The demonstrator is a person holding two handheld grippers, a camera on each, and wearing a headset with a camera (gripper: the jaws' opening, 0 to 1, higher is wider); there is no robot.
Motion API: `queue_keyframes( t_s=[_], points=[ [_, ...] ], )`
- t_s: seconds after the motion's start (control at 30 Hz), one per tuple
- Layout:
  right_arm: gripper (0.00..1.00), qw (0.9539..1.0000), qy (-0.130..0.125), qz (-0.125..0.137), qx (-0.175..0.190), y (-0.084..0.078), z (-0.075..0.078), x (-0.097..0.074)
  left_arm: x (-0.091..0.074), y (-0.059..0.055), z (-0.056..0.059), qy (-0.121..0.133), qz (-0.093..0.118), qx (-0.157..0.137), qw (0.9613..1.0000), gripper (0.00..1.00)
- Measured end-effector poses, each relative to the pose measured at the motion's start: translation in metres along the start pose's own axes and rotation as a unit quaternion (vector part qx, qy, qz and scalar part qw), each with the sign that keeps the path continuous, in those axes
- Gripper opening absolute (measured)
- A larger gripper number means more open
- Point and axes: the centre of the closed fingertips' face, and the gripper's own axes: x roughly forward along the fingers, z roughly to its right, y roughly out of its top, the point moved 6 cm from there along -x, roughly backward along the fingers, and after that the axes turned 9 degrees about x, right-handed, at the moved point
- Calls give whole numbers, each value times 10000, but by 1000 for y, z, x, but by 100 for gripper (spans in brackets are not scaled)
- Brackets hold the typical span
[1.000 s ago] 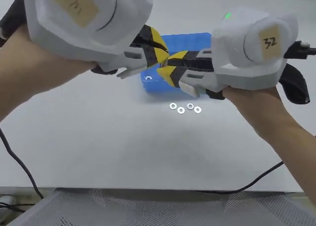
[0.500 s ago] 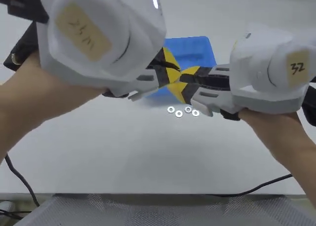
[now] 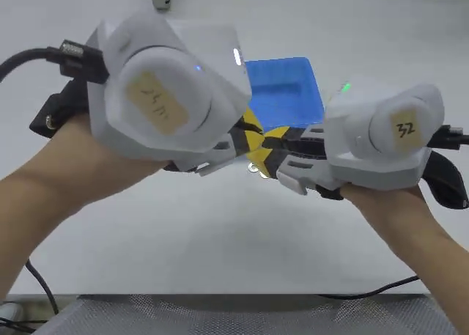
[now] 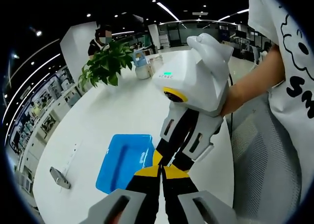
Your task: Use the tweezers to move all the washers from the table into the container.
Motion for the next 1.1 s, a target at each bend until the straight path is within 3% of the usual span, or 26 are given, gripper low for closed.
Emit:
queue_keyframes(
  t_s=[0.37, 0.5, 1.1],
  points=[
    [7, 9997, -32, -193, -155, -7, 4, 7, 9, -8, -1, -44, -40, -107, 9999, 0],
    [7, 9999, -9, -142, -85, -7, 6, 6, 8, -8, -4, -8, -5, -189, 9998, 0],
    [3, 9981, -74, -257, -558, -1, -1, 4, 0, 0, 0, -67, -115, -17, 9999, 0]
  ],
)
